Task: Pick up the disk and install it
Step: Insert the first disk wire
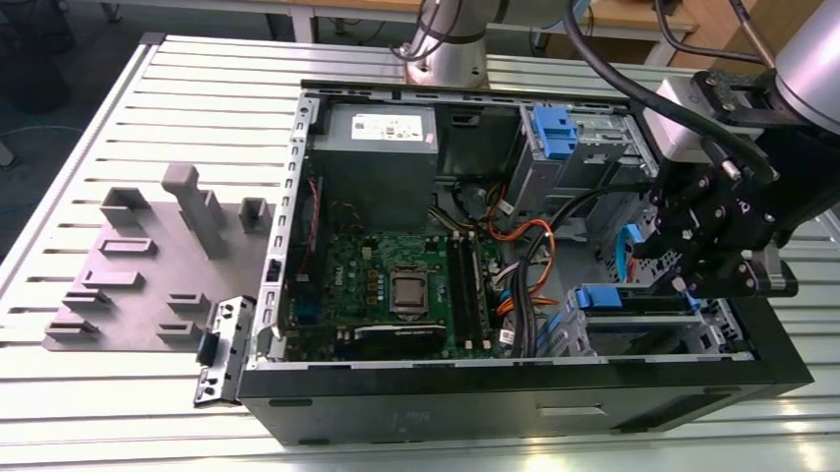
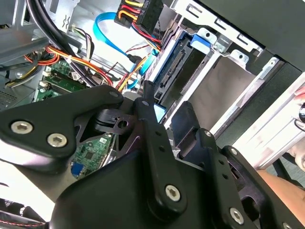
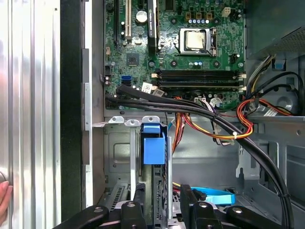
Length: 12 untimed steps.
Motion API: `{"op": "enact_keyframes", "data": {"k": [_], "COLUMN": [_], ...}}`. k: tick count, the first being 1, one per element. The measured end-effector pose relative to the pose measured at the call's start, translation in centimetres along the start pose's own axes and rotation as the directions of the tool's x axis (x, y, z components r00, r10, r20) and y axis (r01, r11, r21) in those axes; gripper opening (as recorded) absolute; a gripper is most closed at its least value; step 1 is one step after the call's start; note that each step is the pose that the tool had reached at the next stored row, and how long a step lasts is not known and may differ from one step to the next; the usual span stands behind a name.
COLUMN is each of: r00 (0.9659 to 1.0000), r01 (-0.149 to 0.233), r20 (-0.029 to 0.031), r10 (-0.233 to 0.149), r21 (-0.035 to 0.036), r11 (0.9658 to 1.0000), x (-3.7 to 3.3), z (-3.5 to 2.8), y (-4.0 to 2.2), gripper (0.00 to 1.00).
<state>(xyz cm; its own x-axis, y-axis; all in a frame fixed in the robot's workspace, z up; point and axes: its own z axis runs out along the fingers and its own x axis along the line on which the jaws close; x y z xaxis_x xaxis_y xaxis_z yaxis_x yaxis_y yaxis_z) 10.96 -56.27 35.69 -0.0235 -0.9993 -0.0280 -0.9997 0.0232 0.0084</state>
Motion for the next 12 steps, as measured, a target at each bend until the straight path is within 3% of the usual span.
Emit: {"op": "enact_keyframes", "data": {"k": [6, 12], "r00": [1.0, 0.9998], "r01": [0.0, 0.0], "r20": [0.0015, 0.0211], "r10": [0.0, 0.0], "r21": [0.0, 0.0], "r11": [1.0, 1.0], "x": [-0.52, -0.9], "z": [0.06, 0.09], "y": [0.01, 0.02], "gripper": [0.42, 0.42]}}
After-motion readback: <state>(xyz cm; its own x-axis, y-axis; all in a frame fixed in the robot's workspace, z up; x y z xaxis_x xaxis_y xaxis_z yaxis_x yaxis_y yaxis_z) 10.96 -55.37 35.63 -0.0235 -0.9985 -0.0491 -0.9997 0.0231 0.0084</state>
